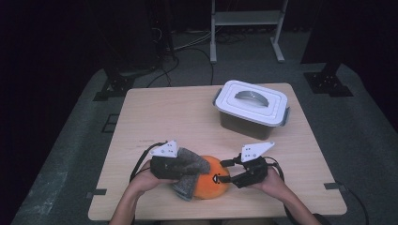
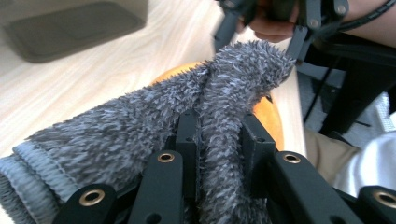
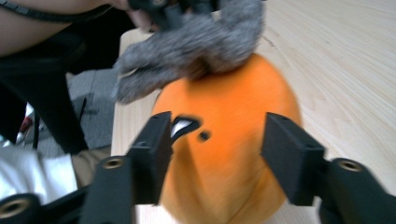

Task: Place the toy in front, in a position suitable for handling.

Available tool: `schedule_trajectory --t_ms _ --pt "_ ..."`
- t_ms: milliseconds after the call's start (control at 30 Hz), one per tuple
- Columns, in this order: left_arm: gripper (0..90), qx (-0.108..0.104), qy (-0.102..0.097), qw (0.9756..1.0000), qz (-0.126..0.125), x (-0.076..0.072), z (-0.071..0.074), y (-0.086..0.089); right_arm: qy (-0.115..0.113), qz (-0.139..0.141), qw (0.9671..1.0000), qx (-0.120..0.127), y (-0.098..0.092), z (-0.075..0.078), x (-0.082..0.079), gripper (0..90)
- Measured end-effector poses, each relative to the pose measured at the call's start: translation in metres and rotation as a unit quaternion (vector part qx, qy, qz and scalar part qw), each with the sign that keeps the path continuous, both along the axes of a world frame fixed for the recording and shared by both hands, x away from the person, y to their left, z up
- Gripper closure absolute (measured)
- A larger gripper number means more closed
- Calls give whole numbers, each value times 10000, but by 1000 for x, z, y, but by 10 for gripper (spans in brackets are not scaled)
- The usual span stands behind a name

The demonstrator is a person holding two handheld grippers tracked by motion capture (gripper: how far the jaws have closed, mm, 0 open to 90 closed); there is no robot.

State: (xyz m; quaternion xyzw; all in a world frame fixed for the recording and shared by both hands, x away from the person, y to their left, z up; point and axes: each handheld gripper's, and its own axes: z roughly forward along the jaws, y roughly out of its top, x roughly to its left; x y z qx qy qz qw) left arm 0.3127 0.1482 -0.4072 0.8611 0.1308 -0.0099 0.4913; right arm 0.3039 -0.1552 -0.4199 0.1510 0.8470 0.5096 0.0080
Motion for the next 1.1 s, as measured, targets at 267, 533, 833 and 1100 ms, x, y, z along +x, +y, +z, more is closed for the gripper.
schedule_trajectory --t_ms 267,533,833,1100 --pt "727 13 128 9996 -254 -2 -2 -4 311 -82 9991 -263 7 -11 4 514" --pt "728 -143 -29 9999 -81 3 11 -3 -243 -4 9981 -575 4 4 0 734" --pt "727 254 -165 9995 -84 3 0 -29 -701 -56 9966 -437 -13 12 0 583" --pt "730 300 59 9989 -362 -3 -4 -24 327 -294 9988 -212 -25 3 9 314"
